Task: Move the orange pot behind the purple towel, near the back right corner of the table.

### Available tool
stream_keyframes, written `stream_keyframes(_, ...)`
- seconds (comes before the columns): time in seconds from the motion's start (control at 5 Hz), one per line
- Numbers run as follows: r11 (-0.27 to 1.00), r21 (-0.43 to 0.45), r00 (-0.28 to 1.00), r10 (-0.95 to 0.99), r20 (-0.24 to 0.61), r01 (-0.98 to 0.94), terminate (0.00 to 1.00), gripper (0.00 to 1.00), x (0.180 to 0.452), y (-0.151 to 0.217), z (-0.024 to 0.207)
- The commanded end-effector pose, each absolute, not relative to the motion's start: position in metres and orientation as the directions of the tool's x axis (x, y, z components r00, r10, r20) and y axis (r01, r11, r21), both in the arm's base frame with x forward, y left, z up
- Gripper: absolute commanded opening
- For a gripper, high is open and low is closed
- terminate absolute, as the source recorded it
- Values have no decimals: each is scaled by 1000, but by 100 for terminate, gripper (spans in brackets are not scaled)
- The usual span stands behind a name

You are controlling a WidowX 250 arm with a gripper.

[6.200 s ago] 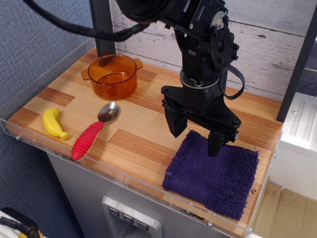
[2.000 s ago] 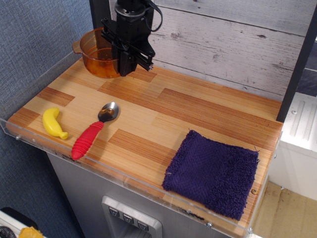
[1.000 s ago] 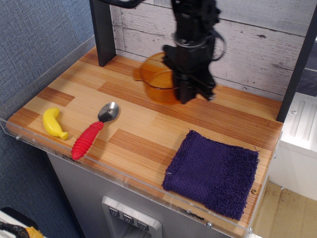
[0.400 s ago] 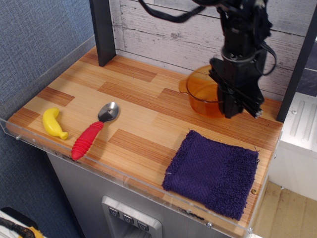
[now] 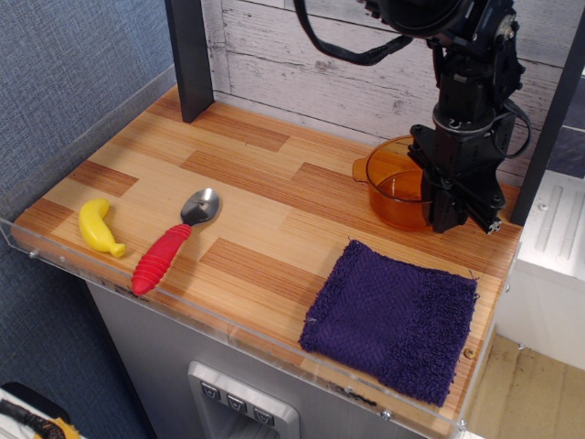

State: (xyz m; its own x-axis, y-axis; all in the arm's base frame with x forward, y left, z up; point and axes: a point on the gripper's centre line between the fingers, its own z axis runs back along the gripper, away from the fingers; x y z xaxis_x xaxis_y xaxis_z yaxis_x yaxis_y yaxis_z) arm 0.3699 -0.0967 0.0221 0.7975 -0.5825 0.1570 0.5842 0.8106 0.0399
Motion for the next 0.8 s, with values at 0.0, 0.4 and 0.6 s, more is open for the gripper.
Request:
stream_keyframes(0.0, 811, 49, 790, -579, 203, 582, 0, 100, 366, -98, 45)
stream_keyframes(0.4, 821, 65, 801, -568, 191, 566, 0, 100, 369, -96, 66)
stream_keyframes(0.6, 838, 96, 818, -545, 184, 537, 0, 100, 372, -95, 85)
